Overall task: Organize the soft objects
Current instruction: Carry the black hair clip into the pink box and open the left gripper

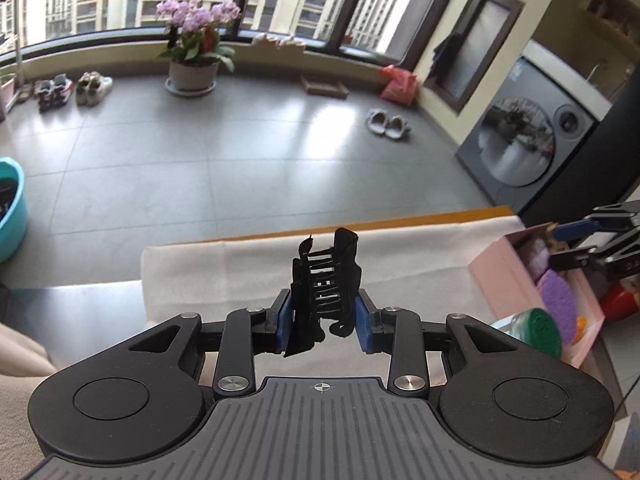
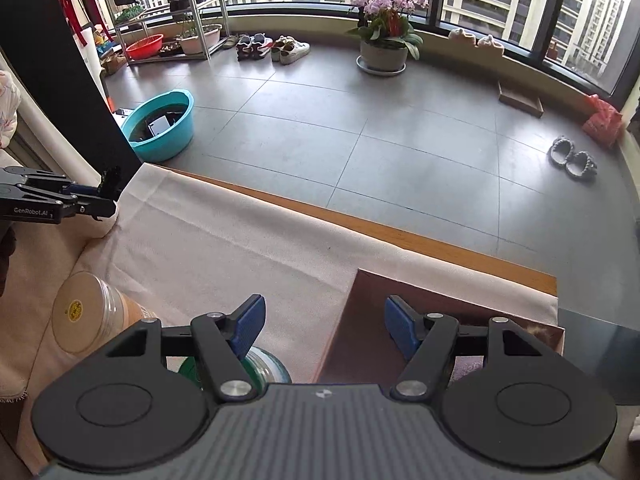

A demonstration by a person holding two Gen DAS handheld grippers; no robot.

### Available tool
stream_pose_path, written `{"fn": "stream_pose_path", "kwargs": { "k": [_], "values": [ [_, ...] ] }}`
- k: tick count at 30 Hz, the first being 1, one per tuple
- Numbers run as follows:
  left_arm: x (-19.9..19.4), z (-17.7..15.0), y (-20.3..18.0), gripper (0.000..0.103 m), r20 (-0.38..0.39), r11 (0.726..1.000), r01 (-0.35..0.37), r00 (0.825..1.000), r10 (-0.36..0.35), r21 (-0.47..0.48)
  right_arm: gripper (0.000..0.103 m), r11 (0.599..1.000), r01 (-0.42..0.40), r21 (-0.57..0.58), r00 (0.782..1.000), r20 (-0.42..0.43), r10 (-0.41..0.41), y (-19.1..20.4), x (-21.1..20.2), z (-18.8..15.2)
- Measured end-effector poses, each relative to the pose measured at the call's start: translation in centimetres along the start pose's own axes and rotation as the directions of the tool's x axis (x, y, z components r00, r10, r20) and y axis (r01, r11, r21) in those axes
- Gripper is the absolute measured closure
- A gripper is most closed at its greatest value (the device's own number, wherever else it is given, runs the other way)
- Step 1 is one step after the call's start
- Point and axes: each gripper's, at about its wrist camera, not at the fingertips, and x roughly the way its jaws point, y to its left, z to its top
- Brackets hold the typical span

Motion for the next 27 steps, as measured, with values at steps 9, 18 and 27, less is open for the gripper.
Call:
{"fn": "stream_pose_path", "kwargs": {
  "k": [9,18,27],
  "values": [
    [0.5,-0.8,-1.5,0.067,-0.012,0.998,-0.012,1.000,0.013,0.064,0.036,1.000,-0.010,-0.012,1.000,-0.022,0.010,2.2,2.2,1.3],
    [0.9,-1.0,-2.7,0.067,-0.012,0.989,-0.074,0.997,0.076,0.126,0.036,1.000,-0.027,0.005,1.000,-0.009,0.027,1.5,0.9,0.2],
    [-2.3,0.1,-10.5,0.067,-0.024,0.986,-0.066,0.997,0.070,0.151,0.036,0.999,-0.041,0.029,0.997,0.067,0.039,-1.9,-3.2,-2.1]
  ]
}}
